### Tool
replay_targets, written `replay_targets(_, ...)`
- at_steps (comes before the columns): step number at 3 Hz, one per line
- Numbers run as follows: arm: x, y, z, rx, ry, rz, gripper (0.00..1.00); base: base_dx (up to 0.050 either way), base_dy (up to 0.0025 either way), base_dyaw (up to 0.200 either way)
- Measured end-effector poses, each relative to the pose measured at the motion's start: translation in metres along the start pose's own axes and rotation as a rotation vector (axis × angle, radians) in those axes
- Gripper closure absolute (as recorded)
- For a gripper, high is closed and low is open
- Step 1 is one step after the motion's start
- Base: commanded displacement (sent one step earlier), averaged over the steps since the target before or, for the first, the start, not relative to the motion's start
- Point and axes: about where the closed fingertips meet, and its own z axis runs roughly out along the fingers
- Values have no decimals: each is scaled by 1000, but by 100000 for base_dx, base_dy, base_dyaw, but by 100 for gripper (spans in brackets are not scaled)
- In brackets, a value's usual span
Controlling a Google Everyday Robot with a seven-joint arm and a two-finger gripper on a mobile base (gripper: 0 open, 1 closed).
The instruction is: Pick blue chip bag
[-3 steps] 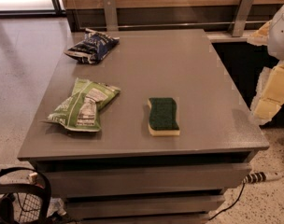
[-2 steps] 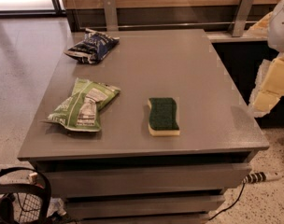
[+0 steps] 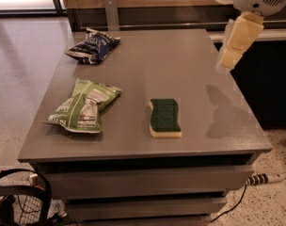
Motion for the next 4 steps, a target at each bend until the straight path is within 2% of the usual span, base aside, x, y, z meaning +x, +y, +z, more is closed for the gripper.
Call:
replay_targets(1, -40, -42, 10, 34, -89, -50, 0, 0, 0, 0)
replay_targets(2, -75, -65, 18, 81, -171, -78, 0, 0, 0, 0)
replay_targets(3, -103, -74, 31, 115, -257, -78, 0, 0, 0, 0)
replay_targets(4, -127, -75, 50, 147, -316, -72, 0, 0, 0, 0)
